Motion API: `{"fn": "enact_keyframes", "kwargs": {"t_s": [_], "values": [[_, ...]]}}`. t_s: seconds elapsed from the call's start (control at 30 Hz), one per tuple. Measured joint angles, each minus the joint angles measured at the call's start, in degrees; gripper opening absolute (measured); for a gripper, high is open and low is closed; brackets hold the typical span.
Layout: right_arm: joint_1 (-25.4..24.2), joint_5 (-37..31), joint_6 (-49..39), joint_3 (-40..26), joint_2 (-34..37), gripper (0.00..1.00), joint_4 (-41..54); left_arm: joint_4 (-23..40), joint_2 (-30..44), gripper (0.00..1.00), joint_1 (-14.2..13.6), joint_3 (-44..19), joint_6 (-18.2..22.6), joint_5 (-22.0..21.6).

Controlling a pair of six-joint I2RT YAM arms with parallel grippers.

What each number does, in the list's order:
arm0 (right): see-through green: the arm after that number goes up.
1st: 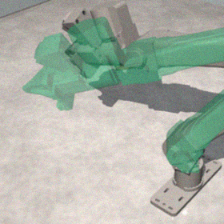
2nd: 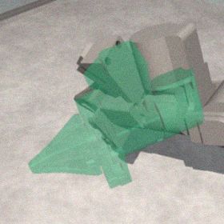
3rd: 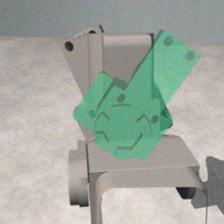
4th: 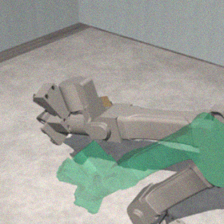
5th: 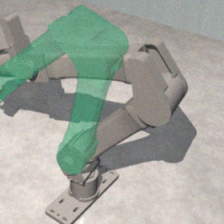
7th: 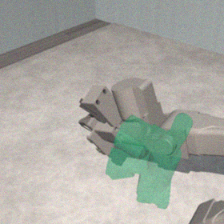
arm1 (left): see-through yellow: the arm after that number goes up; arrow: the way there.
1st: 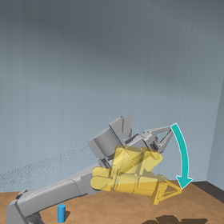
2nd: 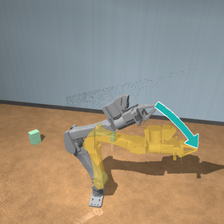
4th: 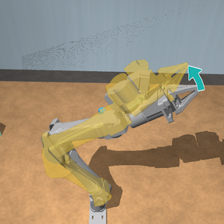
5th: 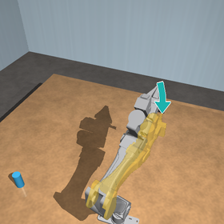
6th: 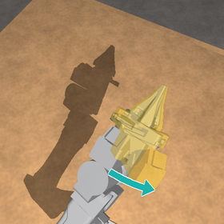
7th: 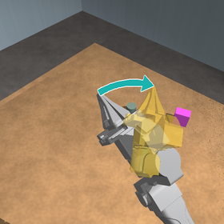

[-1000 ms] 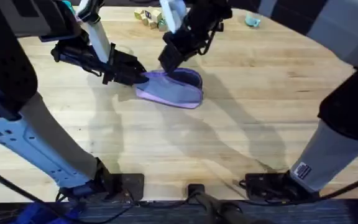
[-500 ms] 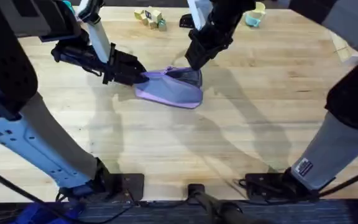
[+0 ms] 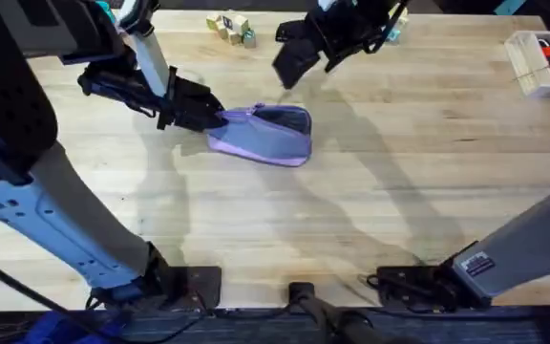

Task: Unzip the bag, pick up the pens from the table one at a time and place them inside, then zip the bag closed.

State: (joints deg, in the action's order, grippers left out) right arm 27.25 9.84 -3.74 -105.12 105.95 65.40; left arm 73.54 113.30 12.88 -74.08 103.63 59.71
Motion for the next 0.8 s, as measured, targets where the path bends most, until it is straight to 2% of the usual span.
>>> {"fn": "enact_keyframes", "kwargs": {"t_s": [0.07,0.17,0.33,0.37,0.43,0.6,0.8], "values": [[0.06,-0.01,0.11,0.00,0.11,0.993,-0.06,0.00,0.00,0.043,0.00,0.00,0.00,-0.01],[0.06,-0.01,0.32,0.00,0.30,0.997,-0.10,0.04,0.02,0.057,0.00,0.00,0.02,-0.03],[0.06,-0.01,0.32,0.00,0.30,0.997,-0.11,-0.01,0.01,0.836,0.16,0.00,-0.04,0.27],[0.06,-0.01,0.34,0.00,0.28,0.997,-0.12,0.07,0.02,0.950,0.17,0.00,-0.29,0.30],[0.13,-0.01,0.78,0.00,0.29,0.997,-0.20,0.45,0.02,0.990,0.20,0.00,-0.35,0.32],[0.78,-0.01,3.75,0.00,0.29,0.997,-0.87,2.11,0.00,0.995,0.56,0.00,-0.37,0.34],[1.24,1.69,9.58,0.00,0.28,0.997,-1.52,7.69,0.02,0.995,3.47,-0.96,0.47,0.33]]}}
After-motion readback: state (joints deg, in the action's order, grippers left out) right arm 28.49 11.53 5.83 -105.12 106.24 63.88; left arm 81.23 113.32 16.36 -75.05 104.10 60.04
